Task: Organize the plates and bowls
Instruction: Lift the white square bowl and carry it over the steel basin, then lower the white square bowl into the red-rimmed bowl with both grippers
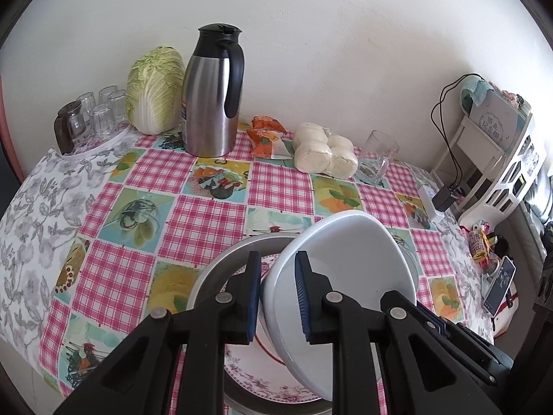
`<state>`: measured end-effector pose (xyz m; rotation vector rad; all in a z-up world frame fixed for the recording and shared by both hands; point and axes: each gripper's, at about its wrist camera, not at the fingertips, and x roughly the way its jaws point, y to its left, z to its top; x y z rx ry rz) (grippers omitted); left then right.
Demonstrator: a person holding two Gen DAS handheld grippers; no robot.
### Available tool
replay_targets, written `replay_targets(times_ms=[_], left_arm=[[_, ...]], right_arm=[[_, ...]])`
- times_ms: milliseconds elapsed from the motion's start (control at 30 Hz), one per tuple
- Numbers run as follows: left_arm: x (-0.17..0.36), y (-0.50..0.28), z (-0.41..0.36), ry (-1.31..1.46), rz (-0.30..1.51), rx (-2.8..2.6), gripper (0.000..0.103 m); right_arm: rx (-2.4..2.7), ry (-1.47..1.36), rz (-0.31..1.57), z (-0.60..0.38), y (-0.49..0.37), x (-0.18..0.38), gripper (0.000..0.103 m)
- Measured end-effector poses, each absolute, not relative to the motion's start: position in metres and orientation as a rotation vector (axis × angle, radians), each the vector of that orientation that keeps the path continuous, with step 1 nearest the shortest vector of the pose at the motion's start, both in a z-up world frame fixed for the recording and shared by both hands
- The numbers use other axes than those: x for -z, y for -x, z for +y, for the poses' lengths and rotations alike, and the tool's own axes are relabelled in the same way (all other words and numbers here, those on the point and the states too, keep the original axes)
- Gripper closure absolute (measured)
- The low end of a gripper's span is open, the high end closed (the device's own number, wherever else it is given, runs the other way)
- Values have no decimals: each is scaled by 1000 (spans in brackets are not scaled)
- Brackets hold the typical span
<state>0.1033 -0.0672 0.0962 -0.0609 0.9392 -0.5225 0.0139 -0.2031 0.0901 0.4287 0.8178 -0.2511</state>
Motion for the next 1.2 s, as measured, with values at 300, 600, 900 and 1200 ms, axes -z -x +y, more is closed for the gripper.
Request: replay_targets(times_ms=[300,600,900,1200], left_arm=[[-86,-104,-76,47,974,529,83],[-78,-105,-80,42,1014,537,83],[-62,-112,-83,45,1072,525,83],[-47,-117,-80,70,1118,513,83]], right_arm=[[265,-450,824,-212,-14,-88,92],[271,-465,841,-217,-15,-82,92],[276,-482,884,-221,-20,-65,92],[272,-490,909,-221,-25,-53,90]])
